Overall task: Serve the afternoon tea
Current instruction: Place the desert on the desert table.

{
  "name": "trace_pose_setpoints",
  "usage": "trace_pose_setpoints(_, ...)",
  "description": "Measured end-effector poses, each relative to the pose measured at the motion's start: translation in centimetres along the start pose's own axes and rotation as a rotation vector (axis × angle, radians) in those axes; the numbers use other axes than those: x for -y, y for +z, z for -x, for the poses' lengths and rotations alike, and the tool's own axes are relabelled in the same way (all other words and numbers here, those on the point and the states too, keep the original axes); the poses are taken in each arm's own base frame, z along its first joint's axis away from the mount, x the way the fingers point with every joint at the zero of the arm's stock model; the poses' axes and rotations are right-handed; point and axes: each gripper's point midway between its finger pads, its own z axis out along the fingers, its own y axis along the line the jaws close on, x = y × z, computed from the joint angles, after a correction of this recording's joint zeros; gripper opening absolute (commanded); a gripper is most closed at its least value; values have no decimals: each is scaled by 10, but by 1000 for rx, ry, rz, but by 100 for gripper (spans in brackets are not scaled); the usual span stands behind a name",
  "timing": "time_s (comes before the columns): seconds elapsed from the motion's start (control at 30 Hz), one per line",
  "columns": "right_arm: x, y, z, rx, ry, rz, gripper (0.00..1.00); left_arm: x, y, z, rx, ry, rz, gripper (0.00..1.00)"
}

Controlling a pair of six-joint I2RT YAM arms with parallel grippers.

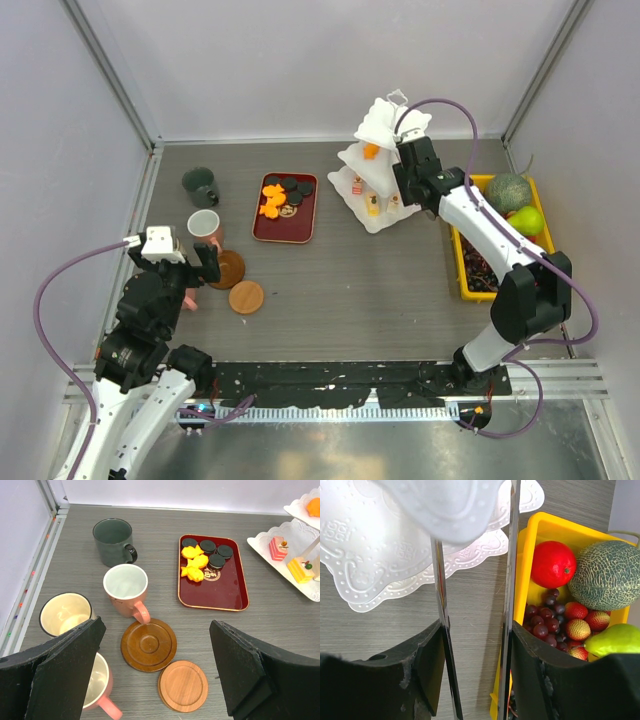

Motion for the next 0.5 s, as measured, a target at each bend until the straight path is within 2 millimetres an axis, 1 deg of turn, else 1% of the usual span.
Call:
trace_pose_setpoints(0.17, -1, 1, -10, -17, 0, 1, 55, 0, 0, 0, -1, 0, 0, 99)
trace_pose_setpoints(0.3, 0, -7, -19, -22, 8, 8, 53, 0, 0, -1, -1, 1, 0, 99)
trace_pose_setpoints(0.4, 5, -18, -19, 3, 23, 11, 49, 0, 0, -1, -3, 1, 0, 99)
trace_pose_setpoints(0.5, 9, -27, -14, 30, 37, 11, 49, 0, 0, -2, -4, 1, 0, 99)
